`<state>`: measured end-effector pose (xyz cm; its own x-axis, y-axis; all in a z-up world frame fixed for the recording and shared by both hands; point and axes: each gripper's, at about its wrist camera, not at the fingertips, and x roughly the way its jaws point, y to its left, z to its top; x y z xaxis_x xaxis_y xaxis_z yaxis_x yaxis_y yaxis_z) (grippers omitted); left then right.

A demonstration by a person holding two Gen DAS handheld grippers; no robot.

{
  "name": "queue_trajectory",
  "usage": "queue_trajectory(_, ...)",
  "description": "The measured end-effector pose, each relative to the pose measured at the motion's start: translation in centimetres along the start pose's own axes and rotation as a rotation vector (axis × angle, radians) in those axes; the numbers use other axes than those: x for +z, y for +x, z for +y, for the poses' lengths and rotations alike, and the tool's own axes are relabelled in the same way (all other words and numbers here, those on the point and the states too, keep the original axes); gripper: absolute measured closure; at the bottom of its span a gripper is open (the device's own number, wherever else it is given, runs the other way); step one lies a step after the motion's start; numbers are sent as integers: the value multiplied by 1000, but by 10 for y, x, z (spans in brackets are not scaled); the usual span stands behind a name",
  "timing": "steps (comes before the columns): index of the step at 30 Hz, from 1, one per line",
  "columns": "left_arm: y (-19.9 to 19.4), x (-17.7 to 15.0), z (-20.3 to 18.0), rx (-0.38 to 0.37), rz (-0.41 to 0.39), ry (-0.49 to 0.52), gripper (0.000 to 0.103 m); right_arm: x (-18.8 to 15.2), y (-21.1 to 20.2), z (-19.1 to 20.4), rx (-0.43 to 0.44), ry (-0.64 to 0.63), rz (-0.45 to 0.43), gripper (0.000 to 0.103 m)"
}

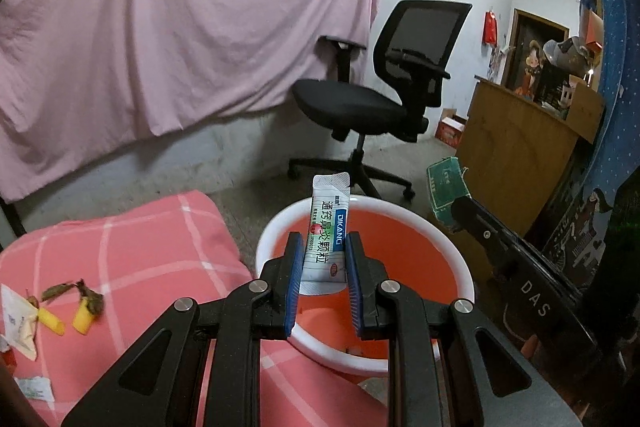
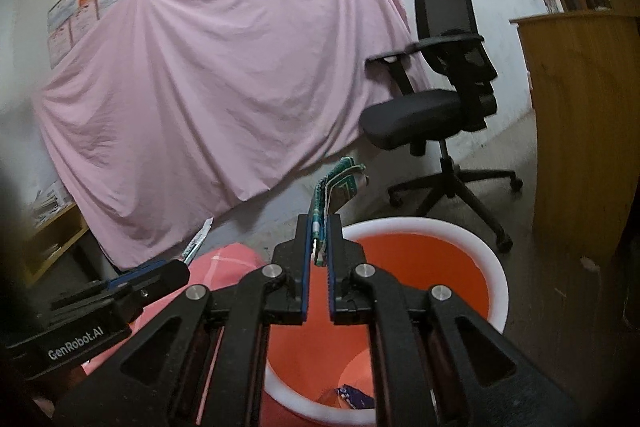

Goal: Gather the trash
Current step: 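Bring both tools back over the table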

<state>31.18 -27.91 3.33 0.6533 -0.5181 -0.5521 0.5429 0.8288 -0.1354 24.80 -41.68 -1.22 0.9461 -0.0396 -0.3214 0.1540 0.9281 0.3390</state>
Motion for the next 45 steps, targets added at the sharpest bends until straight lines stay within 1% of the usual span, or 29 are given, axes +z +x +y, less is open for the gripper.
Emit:
queue_trajectory(5,17,7,1,-7,40,-17,84,-2,8,-7,-21,21,55,0)
queue_trajectory(6,18,6,1,-6,46,-16,83,-3,11,-8,-27,24,72,0)
queue_trajectory(8,22,5,1,-3,57,-21,77,-4,15,-10,-32,31,89,0)
queue_trajectory(9,22,5,2,-2,60,-29,72,-5,16,-12,-38,34,95,0)
queue_trajectory(10,23,5,4,0,61,-40,69,-5,16,-13,-41,36,98,0)
queue_trajectory(14,18,2,10,14,55,-64,69,-4,16,-15,-43,44,95,0)
queue_trajectory(20,3,2,21,52,18,-82,68,-4,14,-9,-38,25,74,0)
queue_trajectory(23,-13,0,27,87,-23,-82,64,-2,11,-2,-28,6,47,0)
queue_trajectory(24,-18,-1,28,99,-37,-85,61,-1,10,1,-23,-1,37,0)
queue_trajectory(28,-51,-7,45,173,-133,-119,47,2,1,20,11,-35,-17,0)
queue_trajectory(32,-87,-16,68,239,-217,-170,45,2,-8,40,51,-64,-66,0)
queue_trajectory(33,-95,-18,74,253,-236,-181,41,2,-11,45,64,-72,-79,0)
queue_trajectory(35,-114,-24,86,292,-275,-202,28,2,-16,57,95,-88,-108,0)
queue_trajectory(36,-122,-27,90,313,-297,-210,15,2,-18,62,109,-93,-121,0)
queue_trajectory(37,-134,-32,96,341,-331,-221,9,2,-21,69,132,-98,-142,0)
queue_trajectory(38,-143,-36,100,359,-358,-228,8,2,-23,73,144,-101,-155,0)
queue_trajectory(40,-159,-44,109,396,-399,-237,2,-1,-29,85,175,-110,-187,0)
queue_trajectory(43,-181,-56,118,470,-446,-225,2,-4,-37,103,217,-134,-223,0)
queue_trajectory(45,-194,-66,123,505,-472,-212,2,-7,-39,114,238,-159,-242,0)
